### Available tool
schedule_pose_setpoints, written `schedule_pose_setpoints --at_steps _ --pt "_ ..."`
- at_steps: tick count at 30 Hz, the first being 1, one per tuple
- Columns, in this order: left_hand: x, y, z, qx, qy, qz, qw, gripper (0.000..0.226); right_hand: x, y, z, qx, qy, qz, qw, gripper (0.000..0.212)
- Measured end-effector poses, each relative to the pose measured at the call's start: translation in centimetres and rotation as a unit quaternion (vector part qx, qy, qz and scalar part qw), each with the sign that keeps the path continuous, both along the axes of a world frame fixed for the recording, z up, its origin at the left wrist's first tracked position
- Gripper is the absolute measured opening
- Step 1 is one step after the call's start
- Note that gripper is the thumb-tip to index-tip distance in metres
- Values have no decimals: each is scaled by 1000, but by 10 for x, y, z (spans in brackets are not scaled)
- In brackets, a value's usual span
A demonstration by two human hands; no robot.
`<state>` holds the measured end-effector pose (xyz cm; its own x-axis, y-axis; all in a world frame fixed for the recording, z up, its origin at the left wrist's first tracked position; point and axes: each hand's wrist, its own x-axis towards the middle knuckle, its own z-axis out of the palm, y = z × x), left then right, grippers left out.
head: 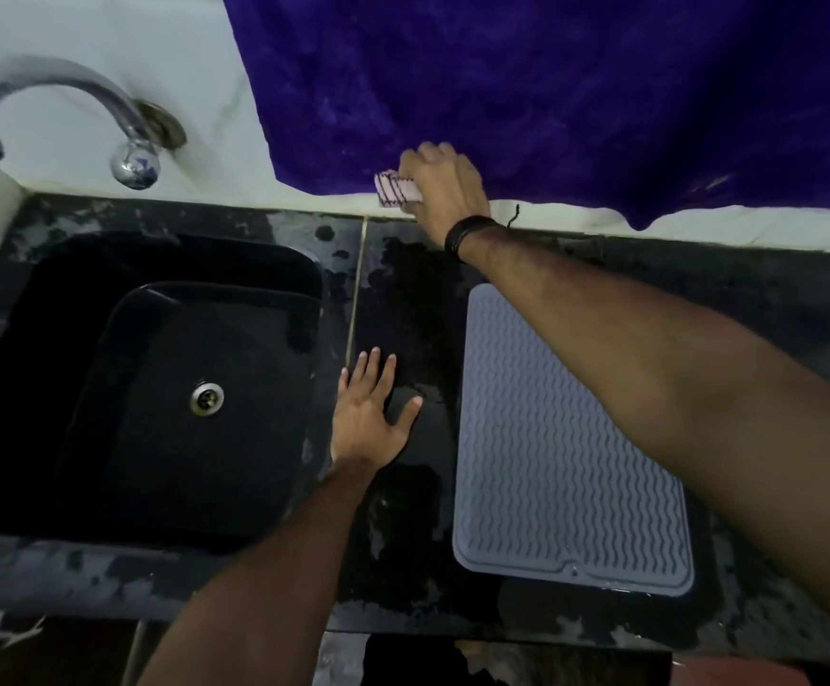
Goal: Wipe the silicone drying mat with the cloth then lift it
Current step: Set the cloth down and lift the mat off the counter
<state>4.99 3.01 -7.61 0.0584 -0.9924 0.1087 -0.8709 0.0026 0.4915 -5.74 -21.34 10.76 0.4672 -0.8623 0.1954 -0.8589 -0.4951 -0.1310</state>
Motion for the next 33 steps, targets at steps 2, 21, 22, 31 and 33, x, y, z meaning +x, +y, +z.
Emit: schedule_pose_setpoints --at_steps 2,21,22,31,33 --pt "-1 1 -2 0 -6 3 1000 75 6 12 -26 41 21 16 999 45" --pt "-6 4 24 58 11 -1 998 66 -134 146 -88 240 -89 -289 922 57" --pt "-12 8 29 49 13 -1 999 62 -160 160 -90 243 -87 -341 904 55" --pt "-99 26 76 213 125 139 959 51 -288 262 -89 355 -107 -570 734 77" --pt "-115 28 82 265 131 153 943 46 -293 267 -84 374 -148 -541 738 70"
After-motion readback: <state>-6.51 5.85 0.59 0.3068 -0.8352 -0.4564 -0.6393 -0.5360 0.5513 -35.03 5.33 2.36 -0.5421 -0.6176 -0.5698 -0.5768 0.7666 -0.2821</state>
